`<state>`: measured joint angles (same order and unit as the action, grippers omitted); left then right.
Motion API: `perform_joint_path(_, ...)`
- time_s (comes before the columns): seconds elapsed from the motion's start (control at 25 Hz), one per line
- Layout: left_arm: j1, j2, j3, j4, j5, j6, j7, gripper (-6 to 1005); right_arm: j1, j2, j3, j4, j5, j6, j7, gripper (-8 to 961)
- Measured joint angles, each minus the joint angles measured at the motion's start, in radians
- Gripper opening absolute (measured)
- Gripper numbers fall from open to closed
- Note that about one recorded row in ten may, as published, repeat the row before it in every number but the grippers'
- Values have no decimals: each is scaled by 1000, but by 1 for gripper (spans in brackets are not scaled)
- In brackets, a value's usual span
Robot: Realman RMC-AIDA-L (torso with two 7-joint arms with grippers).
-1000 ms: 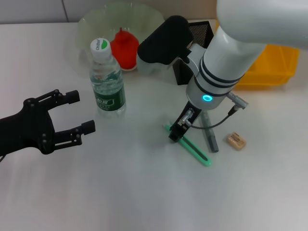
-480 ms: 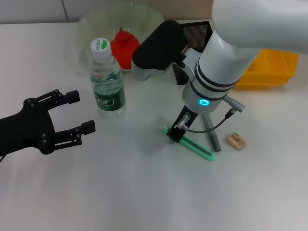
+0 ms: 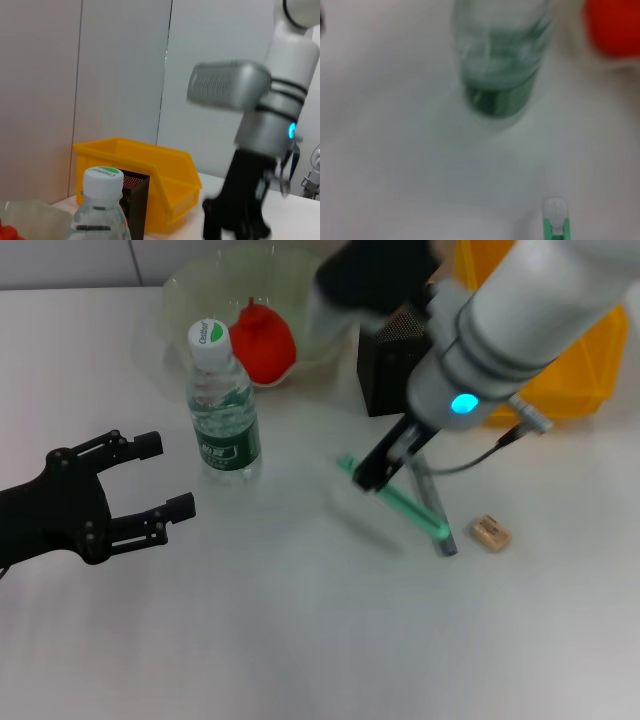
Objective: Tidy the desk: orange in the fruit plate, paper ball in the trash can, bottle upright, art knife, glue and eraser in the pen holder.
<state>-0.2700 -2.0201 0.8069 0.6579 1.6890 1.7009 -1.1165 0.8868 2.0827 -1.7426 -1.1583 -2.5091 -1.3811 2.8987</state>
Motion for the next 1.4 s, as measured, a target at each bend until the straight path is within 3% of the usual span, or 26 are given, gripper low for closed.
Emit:
perform_joint_path(0.04, 1, 0, 0, 0, 0, 0, 0, 844, -55, -2, 83, -123, -40, -40, -10, 160)
perform_joint_path(0.08, 2, 0, 0, 0, 0, -1, 1, 844, -55, -2, 83, -123, -40, -40, -10, 159)
perform_joint_path(0.24, 4, 0, 0, 0, 0, -1, 0, 844, -165, -2, 207, -400, -142, -44, -24, 159)
perform_joint_path(0.4, 3, 3, 0, -5, 0, -1, -8, 844, -216, 1, 240, -461, -145, 38, -66, 159)
perform_joint_path(0.44, -1, 2, 0, -8, 0, -1, -8, 844, -247, 3, 239, -467, -142, 127, -88, 159)
perform_joint_path(0.52, -5, 0, 0, -9, 0, -1, -9, 844, -257, 3, 233, -464, -142, 164, -94, 159)
perform_joint_path(0.68, -8, -3, 0, -10, 0, -2, -9, 844, -293, 3, 185, -395, -141, 379, -120, 160)
perform_joint_path(1.04, -11, -7, 0, -12, 0, -21, -9, 844, -298, 2, 119, -224, -129, 687, -139, 160)
perform_joint_path(1.4, -11, -10, 0, -12, 0, -21, -9, 844, -270, 2, 61, -70, -102, 845, -140, 159)
